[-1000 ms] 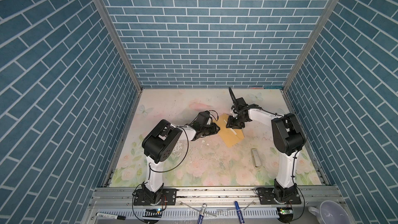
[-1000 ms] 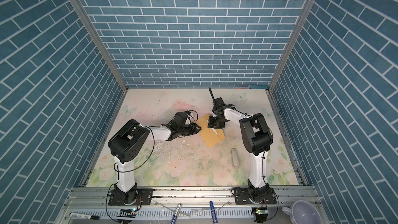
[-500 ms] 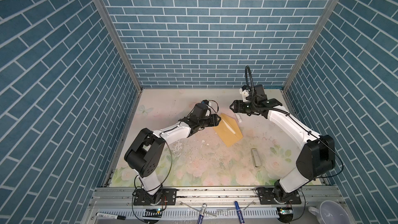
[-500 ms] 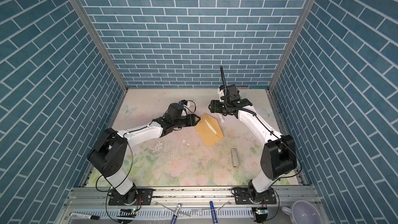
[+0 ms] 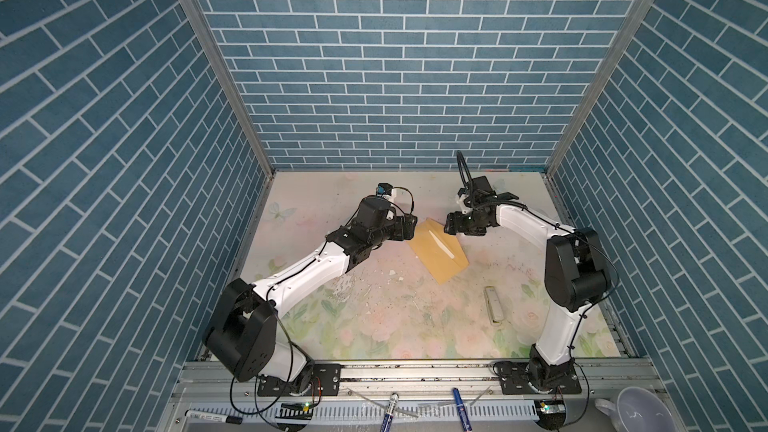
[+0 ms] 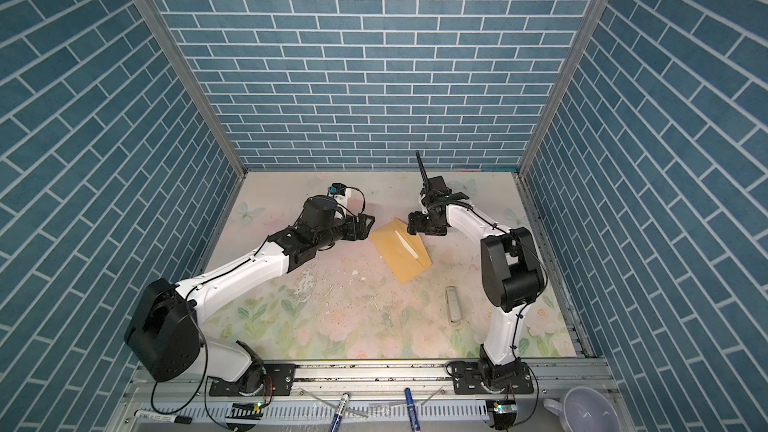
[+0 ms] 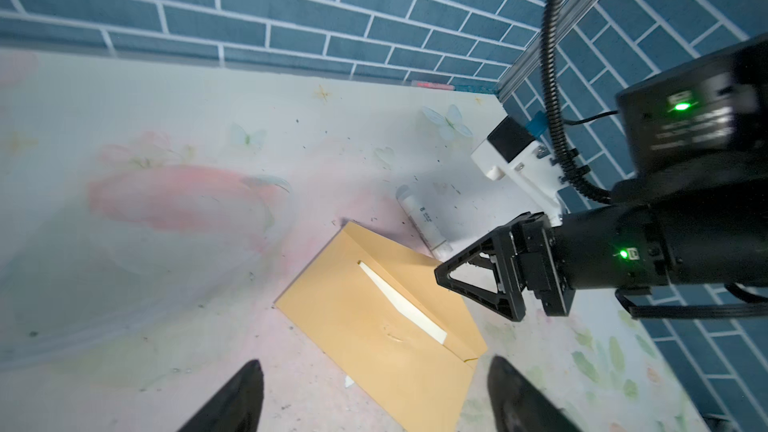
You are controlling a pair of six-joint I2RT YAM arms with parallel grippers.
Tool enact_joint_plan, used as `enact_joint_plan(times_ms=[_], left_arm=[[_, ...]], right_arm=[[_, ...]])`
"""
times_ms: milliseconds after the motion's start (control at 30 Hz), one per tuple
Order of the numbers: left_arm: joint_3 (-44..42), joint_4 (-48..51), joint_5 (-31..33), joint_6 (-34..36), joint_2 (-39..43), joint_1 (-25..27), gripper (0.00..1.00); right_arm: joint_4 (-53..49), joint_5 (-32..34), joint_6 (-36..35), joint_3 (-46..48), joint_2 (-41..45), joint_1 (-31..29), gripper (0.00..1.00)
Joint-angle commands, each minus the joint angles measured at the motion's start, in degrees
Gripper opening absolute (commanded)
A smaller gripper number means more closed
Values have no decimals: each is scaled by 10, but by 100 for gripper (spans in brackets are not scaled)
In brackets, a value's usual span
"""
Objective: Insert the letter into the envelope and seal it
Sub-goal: 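Release the envelope and raise both grippers away from it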
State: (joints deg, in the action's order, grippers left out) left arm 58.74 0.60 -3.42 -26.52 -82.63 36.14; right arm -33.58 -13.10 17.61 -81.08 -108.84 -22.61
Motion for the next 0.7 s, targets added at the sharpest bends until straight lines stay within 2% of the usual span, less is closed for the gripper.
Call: enact_joint_plan(times_ms=[0,133,267,433,567,667], left_arm=[[-26,15,37,41,31,0,95],[-55,-6,46,62,59,-3,100],[-76,-30,55,57,73,-4,100],[-71,-15,49,69,72,-5,99],[-76,-17,45,72,75,-5,100],[-85,-28,44,76,82,-5,100]], right_arm=[[-19,-16,-20,-48,-23,-2,71],[-16,-38,-12,-54,-48,-3,58],[-3,-57,7,-58,-66,-9,41],[-8,-59,22,-65,-77,-20,19],[19,-77,71,-54,-63,-21,0],[85,-93,148,-20,-29,-21,0]])
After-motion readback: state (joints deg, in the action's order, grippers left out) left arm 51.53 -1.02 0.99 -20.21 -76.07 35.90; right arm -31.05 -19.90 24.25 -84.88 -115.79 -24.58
